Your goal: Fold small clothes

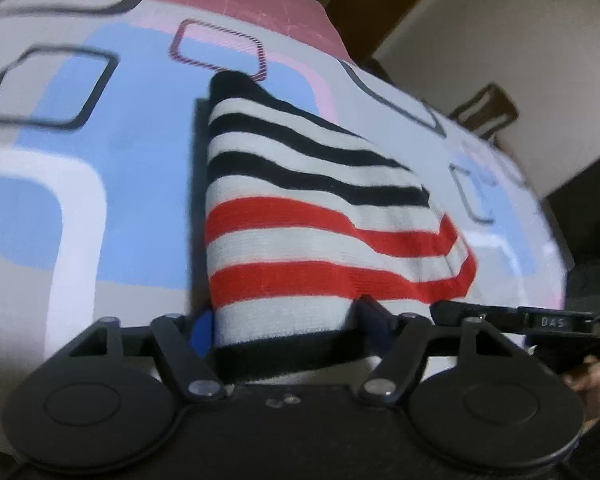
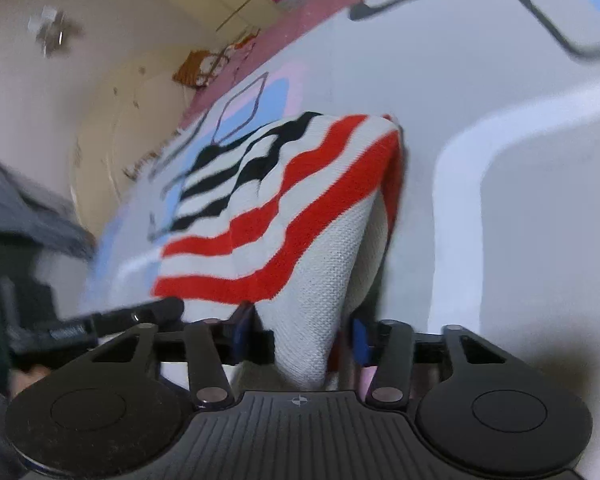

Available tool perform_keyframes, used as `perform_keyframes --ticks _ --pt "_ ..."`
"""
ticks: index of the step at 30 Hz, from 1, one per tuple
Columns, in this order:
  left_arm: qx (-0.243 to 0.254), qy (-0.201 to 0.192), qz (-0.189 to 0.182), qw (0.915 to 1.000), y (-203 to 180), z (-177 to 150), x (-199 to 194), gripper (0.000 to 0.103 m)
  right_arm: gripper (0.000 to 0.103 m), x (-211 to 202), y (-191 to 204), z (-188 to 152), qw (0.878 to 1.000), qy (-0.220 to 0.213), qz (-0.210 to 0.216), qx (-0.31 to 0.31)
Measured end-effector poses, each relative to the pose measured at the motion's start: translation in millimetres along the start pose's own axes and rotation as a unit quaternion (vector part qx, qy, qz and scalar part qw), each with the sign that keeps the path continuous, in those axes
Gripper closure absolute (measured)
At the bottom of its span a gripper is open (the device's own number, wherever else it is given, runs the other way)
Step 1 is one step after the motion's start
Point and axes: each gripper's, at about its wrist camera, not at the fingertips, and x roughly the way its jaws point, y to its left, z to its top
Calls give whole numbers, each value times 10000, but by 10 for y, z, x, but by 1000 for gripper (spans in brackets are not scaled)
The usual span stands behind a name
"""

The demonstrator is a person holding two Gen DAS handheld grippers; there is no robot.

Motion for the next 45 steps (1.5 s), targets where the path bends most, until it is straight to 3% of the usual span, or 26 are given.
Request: perform_keyframes --ticks 5,9,11,24,32,45 --pt "703 -52 559 9959 -296 -6 -32 43 60 10 126 -132 9989 -177 -317 -295" --pt "1080 -139 750 9912 -382 -50 -80 47 65 -13 201 -189 9978 -264 -487 -358" --pt "1199 -170 747 9898 -389 -57 -104 48 69 29 284 -187 9970 -323 -554 -424" --pt "1578 -431 247 9862 -302 -86 -544 56 71 -79 985 -377 9855 -740 -1234 -901" --pt "1552 -606 329 9855 143 -159 -1075 56 71 158 1541 -550 9838 -792 -1136 -1140" --pt "915 -785 622 9908 1333 -316 -1744 56 71 1226 2514 -802 9827 -410 -797 -1621"
